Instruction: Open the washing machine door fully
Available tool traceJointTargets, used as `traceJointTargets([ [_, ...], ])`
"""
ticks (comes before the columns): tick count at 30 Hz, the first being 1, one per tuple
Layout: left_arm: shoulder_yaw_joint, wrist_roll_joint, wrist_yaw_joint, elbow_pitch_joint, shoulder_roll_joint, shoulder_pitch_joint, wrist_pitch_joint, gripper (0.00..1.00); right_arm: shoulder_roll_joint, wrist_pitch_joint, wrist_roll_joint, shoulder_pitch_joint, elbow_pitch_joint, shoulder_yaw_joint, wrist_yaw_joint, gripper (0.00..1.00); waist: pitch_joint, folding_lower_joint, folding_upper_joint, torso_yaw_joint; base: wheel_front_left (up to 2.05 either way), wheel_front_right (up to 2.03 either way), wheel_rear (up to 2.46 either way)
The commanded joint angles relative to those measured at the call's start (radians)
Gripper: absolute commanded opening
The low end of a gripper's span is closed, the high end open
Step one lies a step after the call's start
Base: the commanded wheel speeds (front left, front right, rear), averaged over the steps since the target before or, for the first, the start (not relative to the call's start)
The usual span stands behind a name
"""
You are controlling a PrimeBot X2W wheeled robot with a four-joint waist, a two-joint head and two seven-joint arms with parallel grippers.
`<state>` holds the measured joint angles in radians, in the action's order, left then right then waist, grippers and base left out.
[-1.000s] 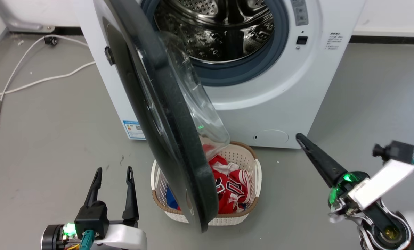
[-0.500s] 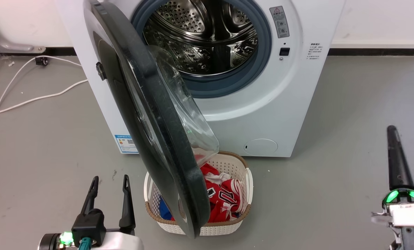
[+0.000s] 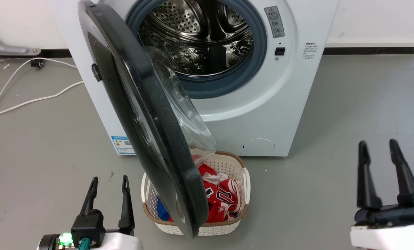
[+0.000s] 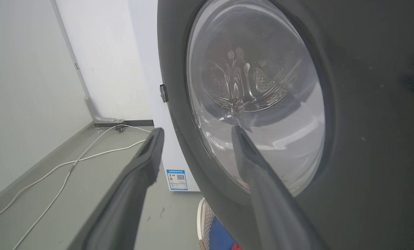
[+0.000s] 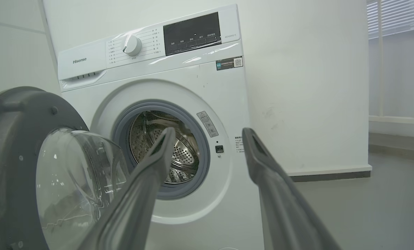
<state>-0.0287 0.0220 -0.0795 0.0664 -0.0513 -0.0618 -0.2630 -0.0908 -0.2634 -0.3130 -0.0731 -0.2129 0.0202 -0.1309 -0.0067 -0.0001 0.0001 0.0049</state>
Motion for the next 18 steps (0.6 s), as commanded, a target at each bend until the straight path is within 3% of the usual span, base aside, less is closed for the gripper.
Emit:
traceJointTargets([
  [1,-0.001,-0.002,-0.003,-0.001,0.000,-0.004,-0.003,1.00,0.011,-0.001,0.095,-0.021,-0.005,-0.011,0.000,1.00,0.002,0.0001,-0.0001,0.001,0.00,0.00,0.00],
  [8,-0.006,-0.004,-0.008,0.003,0.001,0.001,-0.003,1.00,0.038,-0.002,0.221,-0.050,0.073,-0.015,0.000,1.00,0.004,0.0001,-0.0001,0.008,0.00,0.00,0.00],
  [18,-0.008,-0.007,-0.009,0.001,0.001,0.000,-0.003,1.00,0.042,-0.002,0.215,-0.076,0.158,-0.021,0.000,1.00,0.005,0.0001,-0.0001,0.021,0.00,0.00,0.00],
])
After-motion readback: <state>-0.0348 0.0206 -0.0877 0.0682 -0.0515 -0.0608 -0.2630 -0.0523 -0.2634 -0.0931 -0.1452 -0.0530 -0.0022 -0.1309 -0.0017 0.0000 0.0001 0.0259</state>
